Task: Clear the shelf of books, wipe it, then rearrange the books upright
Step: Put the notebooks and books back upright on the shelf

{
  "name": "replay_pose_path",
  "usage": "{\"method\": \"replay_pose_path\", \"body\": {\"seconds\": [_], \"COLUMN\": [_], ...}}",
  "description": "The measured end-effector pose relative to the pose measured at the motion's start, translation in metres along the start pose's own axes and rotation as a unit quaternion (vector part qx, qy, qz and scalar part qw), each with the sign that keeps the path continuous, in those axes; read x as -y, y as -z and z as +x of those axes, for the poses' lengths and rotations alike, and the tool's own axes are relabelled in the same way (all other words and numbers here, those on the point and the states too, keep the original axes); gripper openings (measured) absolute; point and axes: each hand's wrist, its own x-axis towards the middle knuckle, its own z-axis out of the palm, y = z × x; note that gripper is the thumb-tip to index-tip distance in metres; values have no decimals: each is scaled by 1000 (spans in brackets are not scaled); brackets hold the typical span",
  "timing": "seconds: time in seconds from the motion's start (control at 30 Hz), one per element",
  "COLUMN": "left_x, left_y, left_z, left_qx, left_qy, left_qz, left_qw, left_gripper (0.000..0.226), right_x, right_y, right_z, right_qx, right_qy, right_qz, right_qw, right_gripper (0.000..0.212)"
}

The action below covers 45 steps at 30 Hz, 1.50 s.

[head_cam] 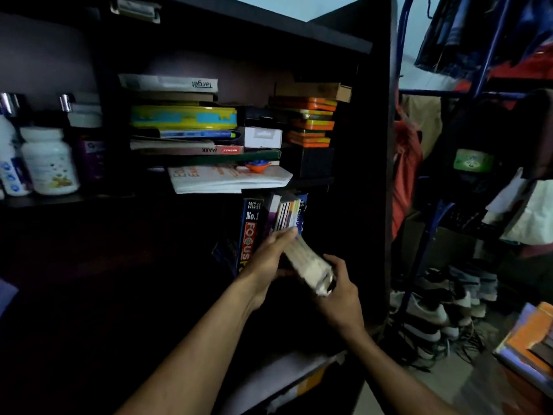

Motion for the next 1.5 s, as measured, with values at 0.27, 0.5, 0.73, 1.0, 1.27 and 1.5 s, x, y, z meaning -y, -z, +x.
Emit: {"method": "replay_pose_path", "body": {"seconds": [0.27,0.5,0.73,1.0,1.27,1.5], "left_x": [62,87,106,107,100,98], "left_y": [-2,31,75,78,88,93], "left_z": [48,49,70,78,77,70], "left_qx": [28,-412,-301,-304,-299,-287], "left_qy": [-192,-417,-79,-76,-84,-76], "left_qz": [187,387,300,377,384,315], "left_qw": [963,711,902,872,869,902], "left_gripper": [69,66,101,89,85,67], "right_x": [-29,-44,-42,-42,-32,-21], "right_y": [-9,-15,-11,-14,-22,-9], "right_z": [31,32,31,34,14,1], "right_qx": [-90,-87,-110,-65,13,-3], "right_qy": [-83,-62,-51,-55,98,336], "right_qz": [55,33,80,138,-9,-265], "right_qw": [991,994,989,987,995,904], "right_gripper": [67,67,69,75,60,46]}}
